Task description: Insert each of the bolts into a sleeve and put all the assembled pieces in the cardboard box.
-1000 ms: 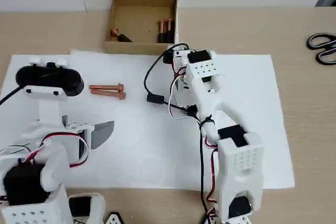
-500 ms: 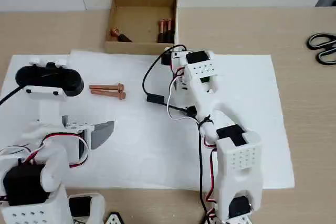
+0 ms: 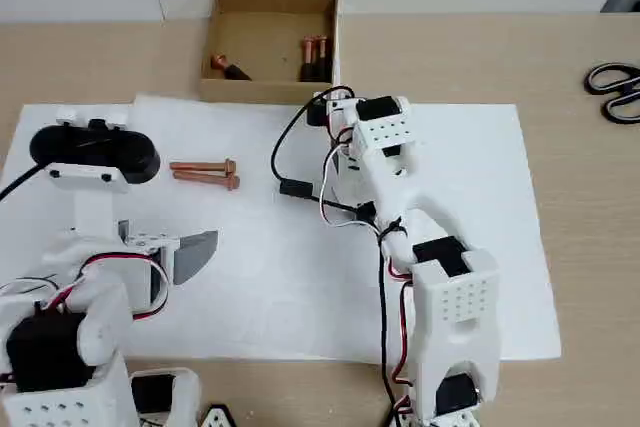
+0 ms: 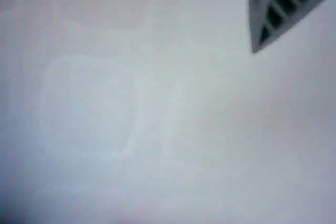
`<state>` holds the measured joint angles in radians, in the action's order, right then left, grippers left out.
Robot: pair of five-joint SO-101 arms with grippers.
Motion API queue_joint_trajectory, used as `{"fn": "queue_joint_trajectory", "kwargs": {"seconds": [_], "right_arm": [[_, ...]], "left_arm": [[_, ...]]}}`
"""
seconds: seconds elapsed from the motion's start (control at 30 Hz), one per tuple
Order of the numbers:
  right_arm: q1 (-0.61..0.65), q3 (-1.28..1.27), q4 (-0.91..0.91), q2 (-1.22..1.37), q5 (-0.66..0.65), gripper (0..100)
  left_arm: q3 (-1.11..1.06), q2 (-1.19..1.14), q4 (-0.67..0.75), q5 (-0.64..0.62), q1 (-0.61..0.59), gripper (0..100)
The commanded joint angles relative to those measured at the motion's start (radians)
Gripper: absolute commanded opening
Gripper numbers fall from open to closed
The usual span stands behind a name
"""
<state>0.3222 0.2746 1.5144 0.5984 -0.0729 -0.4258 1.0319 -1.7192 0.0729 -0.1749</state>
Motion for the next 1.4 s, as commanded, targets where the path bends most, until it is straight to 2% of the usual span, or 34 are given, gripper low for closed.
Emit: {"fn": "queue_joint_trajectory", "kwargs": {"seconds": [0.0, 0.27, 0.43, 0.6, 0.77, 1.0, 1.2, 1.37], "right_arm": [[-0.002, -0.003, 0.064, -0.039, -0.012, 0.6], [-0.013, -0.011, 0.116, -0.3, -0.009, 0.7], [-0.077, -0.009, 0.119, -0.277, -0.012, 0.6], [-0.14, -0.006, 0.127, -0.272, -0.066, 0.4], [-0.156, -0.011, 0.127, -0.309, -0.083, 0.4], [-0.154, -0.011, 0.122, -0.372, -0.083, 0.5], [-0.157, -0.011, 0.125, -0.377, -0.083, 0.5], [-0.157, -0.011, 0.127, -0.377, -0.083, 0.5]], "left_arm": [[0.002, 0.011, 0.018, 0.005, -0.006, 36], [0.004, 0.002, 0.02, 0.003, -0.008, 36], [0.01, -0.049, 0.018, 0.003, -0.008, 36], [0.039, -0.249, 0.025, 0.017, -0.006, 36], [0.2, -0.543, 0.011, 0.14, -0.003, 36], [0.467, -0.918, -0.008, 0.483, -0.005, 36], [0.671, -1.117, 0.161, 0.503, 0.0, 36], [0.711, -1.189, 0.301, 0.514, 0.0, 36]]}}
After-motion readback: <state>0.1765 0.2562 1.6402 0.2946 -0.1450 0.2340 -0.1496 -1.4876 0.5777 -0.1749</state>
